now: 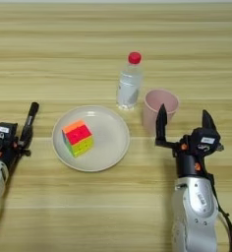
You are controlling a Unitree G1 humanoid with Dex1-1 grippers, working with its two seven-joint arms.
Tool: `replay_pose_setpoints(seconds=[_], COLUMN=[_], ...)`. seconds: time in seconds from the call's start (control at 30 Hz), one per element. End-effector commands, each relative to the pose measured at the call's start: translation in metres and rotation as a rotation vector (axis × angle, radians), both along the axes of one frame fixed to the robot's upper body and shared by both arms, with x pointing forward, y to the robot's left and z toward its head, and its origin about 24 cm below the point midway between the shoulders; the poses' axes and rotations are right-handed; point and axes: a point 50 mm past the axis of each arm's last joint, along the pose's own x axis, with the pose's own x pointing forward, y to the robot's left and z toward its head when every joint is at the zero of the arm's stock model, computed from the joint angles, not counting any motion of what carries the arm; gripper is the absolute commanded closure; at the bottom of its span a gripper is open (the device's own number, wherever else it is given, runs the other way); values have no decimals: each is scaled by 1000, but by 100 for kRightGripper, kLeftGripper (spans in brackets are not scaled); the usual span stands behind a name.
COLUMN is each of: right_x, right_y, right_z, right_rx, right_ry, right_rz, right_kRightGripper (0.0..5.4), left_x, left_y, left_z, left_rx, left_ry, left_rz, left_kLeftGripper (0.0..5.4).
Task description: Move the objects on the table
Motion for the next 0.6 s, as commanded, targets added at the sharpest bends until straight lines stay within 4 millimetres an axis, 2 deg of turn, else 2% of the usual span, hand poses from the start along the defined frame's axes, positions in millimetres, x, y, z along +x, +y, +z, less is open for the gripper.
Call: replay_pose_setpoints(seconds=[0.03,0.37,0.6], right_x=[2,3,3], right_y=[0,1,0], right_z=[4,4,3], right_rx=[2,2,1], right_ry=[-23,-22,-20], right_rz=[-2,0,1], right_kRightGripper=[0,0,0], left_x=[-14,-14,-14], left_y=[4,4,4], left_z=[-22,-21,-21], left_rx=[8,8,5], left_ry=[117,112,111], left_rz=[14,10,10], left_kLeftGripper=[362,453,462])
